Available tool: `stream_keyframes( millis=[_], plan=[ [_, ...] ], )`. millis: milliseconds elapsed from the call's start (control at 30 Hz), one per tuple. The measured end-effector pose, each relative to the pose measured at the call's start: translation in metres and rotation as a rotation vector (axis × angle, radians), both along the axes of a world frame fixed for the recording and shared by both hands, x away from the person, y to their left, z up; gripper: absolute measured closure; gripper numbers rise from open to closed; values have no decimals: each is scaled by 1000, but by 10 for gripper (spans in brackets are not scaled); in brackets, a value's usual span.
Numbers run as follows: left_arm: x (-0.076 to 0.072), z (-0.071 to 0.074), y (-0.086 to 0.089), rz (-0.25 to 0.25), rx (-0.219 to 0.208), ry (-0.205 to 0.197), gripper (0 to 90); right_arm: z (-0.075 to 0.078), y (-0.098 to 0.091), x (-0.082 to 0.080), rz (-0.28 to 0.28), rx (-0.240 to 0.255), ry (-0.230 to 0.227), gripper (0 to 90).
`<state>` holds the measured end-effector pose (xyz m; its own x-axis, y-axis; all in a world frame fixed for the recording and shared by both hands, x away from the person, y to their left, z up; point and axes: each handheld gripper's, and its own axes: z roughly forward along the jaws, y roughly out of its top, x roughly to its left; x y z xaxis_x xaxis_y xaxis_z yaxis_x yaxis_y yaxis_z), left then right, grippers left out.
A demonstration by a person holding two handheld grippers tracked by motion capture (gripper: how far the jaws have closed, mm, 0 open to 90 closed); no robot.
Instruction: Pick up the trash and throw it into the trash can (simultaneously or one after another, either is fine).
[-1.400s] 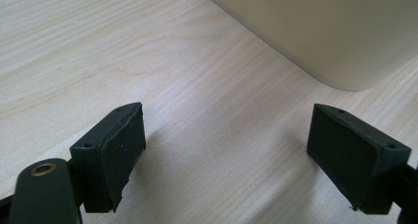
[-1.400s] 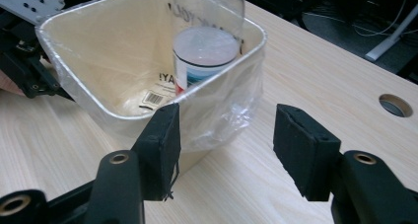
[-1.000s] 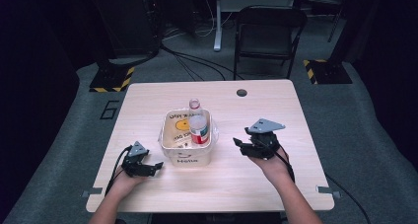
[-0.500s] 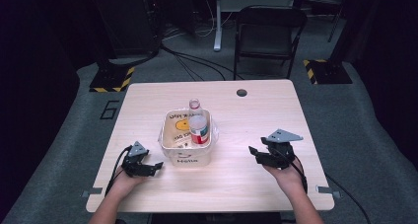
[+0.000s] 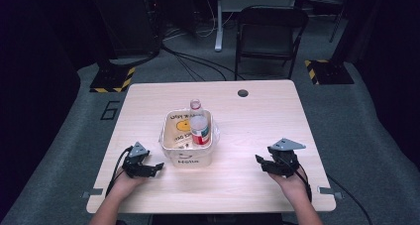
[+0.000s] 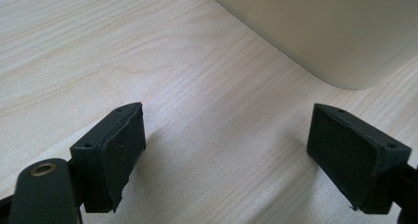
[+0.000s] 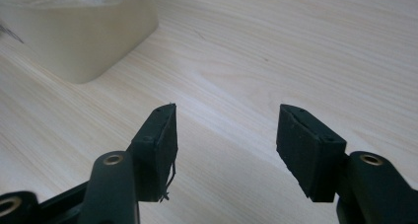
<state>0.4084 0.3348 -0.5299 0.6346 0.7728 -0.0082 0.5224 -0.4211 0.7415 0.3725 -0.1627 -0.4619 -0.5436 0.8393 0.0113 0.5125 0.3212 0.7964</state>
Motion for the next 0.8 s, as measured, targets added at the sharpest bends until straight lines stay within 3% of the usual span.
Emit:
stream_keyframes(
  millis=[533,700,800],
  plan=[
    [0,0,1,-3,6,-12,147,-27,-19,-3,-60,28,59,403],
    [1,0,1,-4,8,-13,147,-36,-28,-1,-103,57,83,401],
    [0,0,1,-6,9,-6,146,-38,-31,-1,-121,49,90,397]
  ],
)
